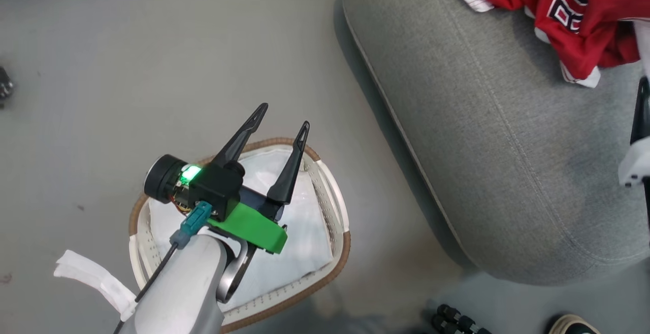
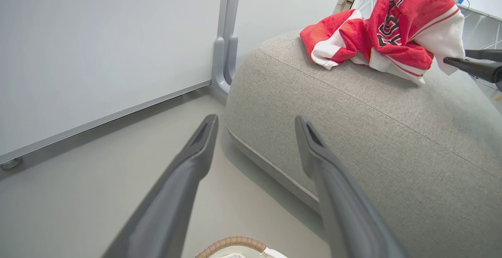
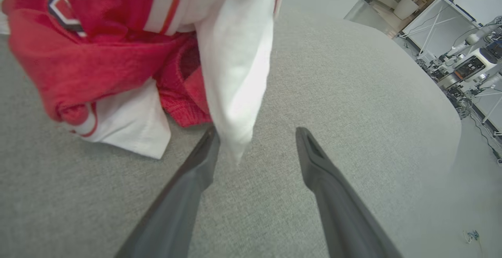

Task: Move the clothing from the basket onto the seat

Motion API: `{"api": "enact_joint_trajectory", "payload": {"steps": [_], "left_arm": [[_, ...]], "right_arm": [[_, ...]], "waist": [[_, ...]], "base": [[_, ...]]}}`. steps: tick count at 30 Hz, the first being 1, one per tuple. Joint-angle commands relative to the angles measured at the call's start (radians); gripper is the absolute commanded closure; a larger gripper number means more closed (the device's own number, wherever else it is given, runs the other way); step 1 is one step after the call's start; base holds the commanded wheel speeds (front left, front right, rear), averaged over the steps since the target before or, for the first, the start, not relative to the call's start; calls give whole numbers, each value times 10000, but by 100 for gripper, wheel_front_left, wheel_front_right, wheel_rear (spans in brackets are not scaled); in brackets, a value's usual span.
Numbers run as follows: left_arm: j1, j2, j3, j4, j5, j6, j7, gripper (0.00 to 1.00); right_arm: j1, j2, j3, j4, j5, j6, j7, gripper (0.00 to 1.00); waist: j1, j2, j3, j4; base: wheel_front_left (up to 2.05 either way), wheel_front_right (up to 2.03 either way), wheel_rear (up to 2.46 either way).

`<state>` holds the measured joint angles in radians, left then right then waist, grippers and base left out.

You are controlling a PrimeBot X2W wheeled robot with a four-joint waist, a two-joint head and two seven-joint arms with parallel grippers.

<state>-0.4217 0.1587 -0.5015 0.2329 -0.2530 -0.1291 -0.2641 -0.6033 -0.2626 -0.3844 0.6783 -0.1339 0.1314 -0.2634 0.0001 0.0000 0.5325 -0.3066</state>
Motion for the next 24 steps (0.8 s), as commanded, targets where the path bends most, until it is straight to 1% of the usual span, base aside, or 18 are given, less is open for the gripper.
{"api": "enact_joint_trajectory", "payload": {"steps": [1,7,12,18,24], "left_arm": [[180,-68,121,52,24,-29,-3,0],[730,-463,775,62,74,-29,-3,0],[1226,-696,1405,118,229,-29,-3,0],[1690,-932,2404,254,248,-29,-3,0],[2075,-1025,3407,499,523,-22,-3,0]], "right_arm": [[454,95,-101,-232,-96,-14,-18,0],[1958,527,74,-1245,74,-14,-18,0],[2681,1029,672,-1980,611,-14,-18,0],[2970,1405,1762,-2883,1292,-14,-18,0],[2775,1677,2741,-3311,1850,-14,-18,0]], "waist": [[-1,0,-681,-23],[-1,0,-1541,233],[-1,0,-2145,540],[-1,0,-2649,1198],[-1,0,-3084,1820]], "base": [[0,0,0],[0,0,0],[0,0,0],[0,0,0],[0,0,0]]}}
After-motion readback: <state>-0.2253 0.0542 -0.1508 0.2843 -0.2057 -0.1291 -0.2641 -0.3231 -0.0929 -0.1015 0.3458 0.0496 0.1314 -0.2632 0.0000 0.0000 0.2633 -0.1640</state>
